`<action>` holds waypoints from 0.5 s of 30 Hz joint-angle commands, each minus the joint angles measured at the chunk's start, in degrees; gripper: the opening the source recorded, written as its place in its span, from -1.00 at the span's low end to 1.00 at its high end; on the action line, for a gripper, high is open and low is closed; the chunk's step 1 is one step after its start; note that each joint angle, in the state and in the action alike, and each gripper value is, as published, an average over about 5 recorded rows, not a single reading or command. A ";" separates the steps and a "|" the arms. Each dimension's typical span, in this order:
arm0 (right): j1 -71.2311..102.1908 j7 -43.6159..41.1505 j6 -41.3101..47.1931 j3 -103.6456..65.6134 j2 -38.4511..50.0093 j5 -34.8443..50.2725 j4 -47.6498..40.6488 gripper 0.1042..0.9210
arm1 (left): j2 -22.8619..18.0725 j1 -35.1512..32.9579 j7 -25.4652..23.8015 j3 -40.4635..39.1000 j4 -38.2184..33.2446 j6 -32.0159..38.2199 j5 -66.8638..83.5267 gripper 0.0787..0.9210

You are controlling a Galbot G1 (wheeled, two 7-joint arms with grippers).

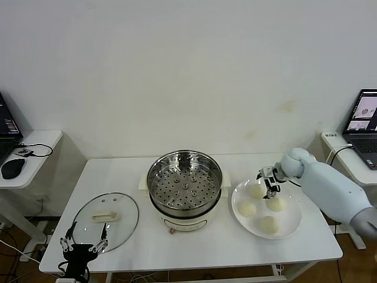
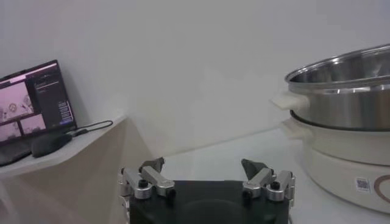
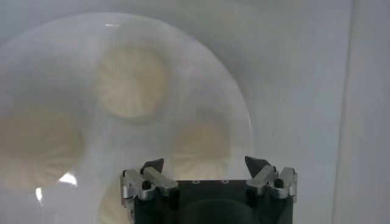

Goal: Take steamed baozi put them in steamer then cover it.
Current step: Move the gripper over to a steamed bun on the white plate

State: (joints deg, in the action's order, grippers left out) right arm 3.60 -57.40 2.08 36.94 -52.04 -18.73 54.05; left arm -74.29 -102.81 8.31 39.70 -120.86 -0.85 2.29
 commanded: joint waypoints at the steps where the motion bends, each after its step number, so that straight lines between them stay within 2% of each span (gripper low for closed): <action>1: -1.17 -0.31 0.17 1.19 -2.34 -0.57 -3.28 0.69 | 0.04 0.00 0.04 0.04 -0.01 -0.01 0.05 0.77; 10: -0.30 -0.46 0.31 0.71 -4.19 -2.20 -5.10 0.61 | -0.01 -0.06 0.00 0.16 -0.10 -0.03 0.03 0.77; 15: -0.09 -0.67 0.40 0.74 -4.43 -2.84 -5.51 0.49 | -0.06 0.03 0.01 0.16 -0.13 -0.03 0.04 0.77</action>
State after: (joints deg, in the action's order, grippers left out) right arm 3.79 -58.05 2.54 37.30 -55.55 -21.04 49.61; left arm -74.39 -102.76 8.30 39.86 -121.00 -0.85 2.32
